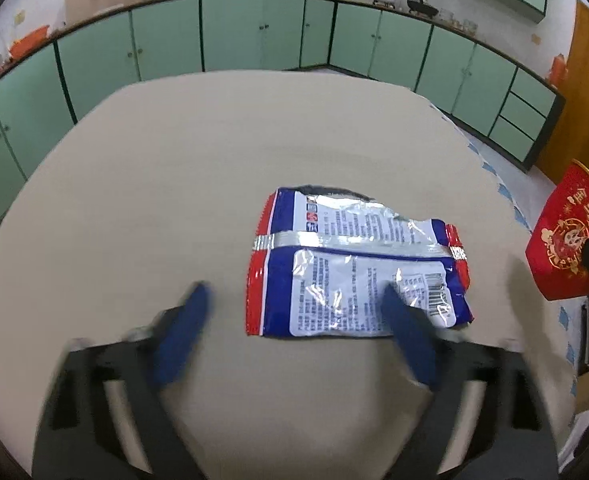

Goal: Collect trash
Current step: 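Grasp the blue-white snack wrapper with the left gripper while the right holds the cup, then carry the wrapper and paper cup over the black bin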

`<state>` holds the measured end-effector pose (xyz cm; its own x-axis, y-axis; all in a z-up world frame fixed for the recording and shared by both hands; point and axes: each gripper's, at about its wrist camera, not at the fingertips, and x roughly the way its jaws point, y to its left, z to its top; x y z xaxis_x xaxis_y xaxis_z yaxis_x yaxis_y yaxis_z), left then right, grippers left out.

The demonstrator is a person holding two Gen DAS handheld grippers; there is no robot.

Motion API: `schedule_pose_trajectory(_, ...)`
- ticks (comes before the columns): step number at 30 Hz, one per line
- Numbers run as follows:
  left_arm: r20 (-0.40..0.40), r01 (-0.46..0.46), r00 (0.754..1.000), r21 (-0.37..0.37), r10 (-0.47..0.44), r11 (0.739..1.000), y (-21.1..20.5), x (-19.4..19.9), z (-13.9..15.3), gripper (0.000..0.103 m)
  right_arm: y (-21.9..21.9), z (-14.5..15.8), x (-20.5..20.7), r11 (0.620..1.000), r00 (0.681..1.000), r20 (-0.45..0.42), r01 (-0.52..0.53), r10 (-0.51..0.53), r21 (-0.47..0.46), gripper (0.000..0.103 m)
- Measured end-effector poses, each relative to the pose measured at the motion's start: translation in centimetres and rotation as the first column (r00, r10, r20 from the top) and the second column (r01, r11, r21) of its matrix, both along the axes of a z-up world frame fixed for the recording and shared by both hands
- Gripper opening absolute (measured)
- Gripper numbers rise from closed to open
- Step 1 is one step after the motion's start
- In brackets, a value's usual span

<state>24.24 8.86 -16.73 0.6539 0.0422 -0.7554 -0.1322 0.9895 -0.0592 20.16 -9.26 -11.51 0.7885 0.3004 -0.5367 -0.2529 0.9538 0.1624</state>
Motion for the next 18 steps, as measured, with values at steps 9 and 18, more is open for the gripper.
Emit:
schedule_pose_trajectory(9,0.032,0.004,0.999,0.006,-0.004,1.000,-0.8,-0.1,0.6,0.000,-0.2,0.0,-0.2,1.000,1.000,-0.005,0.017,-0.017,0.008,0.021)
schedule_pose_trajectory(18,0.086,0.049,0.995,-0.070,-0.043,0.996,-1.2,-2.0,1.6,0.000,-1.6,0.6,-0.5,0.999,0.999,0.008,0.044,-0.044,0.022,0.021)
